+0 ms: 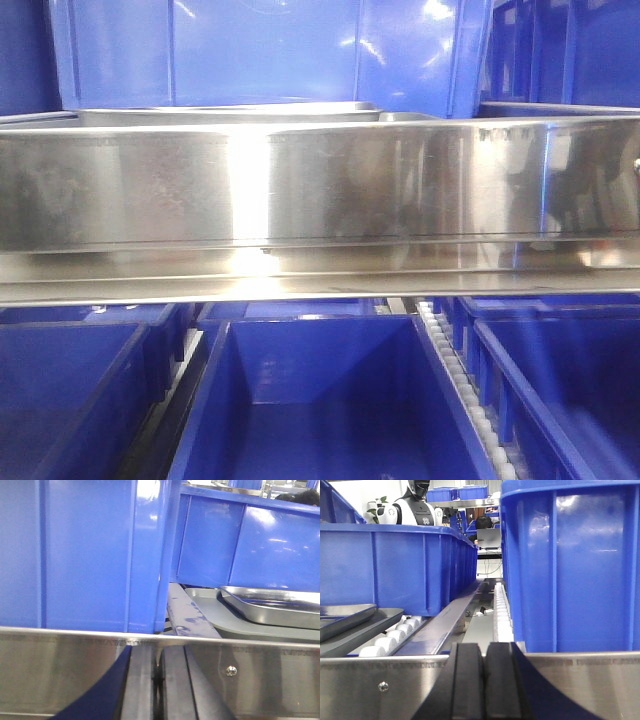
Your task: Stack silver trays without gaps
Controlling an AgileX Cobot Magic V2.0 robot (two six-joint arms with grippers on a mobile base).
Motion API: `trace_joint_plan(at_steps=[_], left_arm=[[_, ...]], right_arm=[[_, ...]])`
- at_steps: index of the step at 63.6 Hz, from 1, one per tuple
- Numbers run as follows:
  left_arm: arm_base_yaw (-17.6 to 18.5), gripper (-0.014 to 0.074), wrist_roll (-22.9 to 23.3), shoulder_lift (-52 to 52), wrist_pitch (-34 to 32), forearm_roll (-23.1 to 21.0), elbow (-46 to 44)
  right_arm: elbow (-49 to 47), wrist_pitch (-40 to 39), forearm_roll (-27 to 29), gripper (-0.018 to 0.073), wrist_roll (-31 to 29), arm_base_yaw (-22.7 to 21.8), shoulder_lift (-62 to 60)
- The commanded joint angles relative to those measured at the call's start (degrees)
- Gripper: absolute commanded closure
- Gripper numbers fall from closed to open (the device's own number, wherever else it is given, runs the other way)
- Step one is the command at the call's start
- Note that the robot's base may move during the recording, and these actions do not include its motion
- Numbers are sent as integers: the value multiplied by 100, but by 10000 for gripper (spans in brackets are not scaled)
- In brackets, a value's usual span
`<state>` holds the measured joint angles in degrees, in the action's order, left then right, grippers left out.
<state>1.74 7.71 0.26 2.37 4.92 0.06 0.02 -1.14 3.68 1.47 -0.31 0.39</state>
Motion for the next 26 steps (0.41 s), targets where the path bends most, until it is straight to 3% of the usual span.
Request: trace_joint_plan(at_steps=[1,26], left_arm=[[-8,592,47,-26,-88,-31,-6],[-8,592,47,-26,-88,-31,-6]], right_arm=[[-2,-145,-26,637,-53,-10,-39],[-2,-145,-26,637,-53,-10,-39]])
